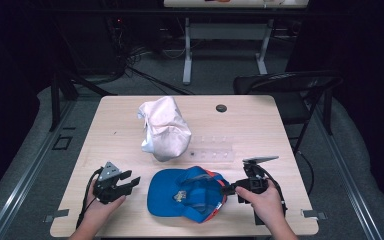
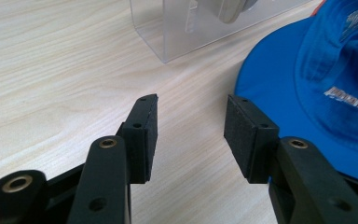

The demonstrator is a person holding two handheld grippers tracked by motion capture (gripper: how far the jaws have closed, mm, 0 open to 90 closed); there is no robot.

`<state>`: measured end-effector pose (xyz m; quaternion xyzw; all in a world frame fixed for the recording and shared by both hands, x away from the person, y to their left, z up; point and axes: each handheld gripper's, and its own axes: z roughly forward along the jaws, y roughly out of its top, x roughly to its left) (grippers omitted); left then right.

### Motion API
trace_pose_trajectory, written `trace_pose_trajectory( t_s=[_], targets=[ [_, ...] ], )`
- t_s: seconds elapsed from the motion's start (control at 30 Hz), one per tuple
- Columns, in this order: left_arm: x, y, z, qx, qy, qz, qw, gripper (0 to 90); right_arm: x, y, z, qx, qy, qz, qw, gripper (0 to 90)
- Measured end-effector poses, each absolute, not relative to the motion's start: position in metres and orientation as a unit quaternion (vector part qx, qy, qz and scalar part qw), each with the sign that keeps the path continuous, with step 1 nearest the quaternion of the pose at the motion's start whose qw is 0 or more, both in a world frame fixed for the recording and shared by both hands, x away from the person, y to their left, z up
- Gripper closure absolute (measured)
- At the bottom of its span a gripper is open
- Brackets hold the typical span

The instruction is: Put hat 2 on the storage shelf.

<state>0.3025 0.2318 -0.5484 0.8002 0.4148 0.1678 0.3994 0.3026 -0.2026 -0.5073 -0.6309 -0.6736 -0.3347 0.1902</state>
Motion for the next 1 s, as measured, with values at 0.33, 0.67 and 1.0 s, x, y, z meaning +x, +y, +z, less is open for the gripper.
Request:
trace_pose_trajectory(
  t_s=[0.33,0.67,1.0],
  targets=[
    [0.305,0.233,-0.548,0.799,0.417,0.168,0.4,55.0,0.303,-0.228,-0.476,-0.641,-0.673,-0.33,0.167,77.8],
    [0.305,0.233,-0.548,0.799,0.419,0.167,0.398,54.9,0.316,-0.228,-0.433,-0.635,-0.694,-0.304,0.151,77.9],
    [0.306,0.234,-0.549,0.798,0.419,0.168,0.399,54.9,0.324,-0.228,-0.408,-0.629,-0.674,-0.334,0.196,78.0]
  ],
)
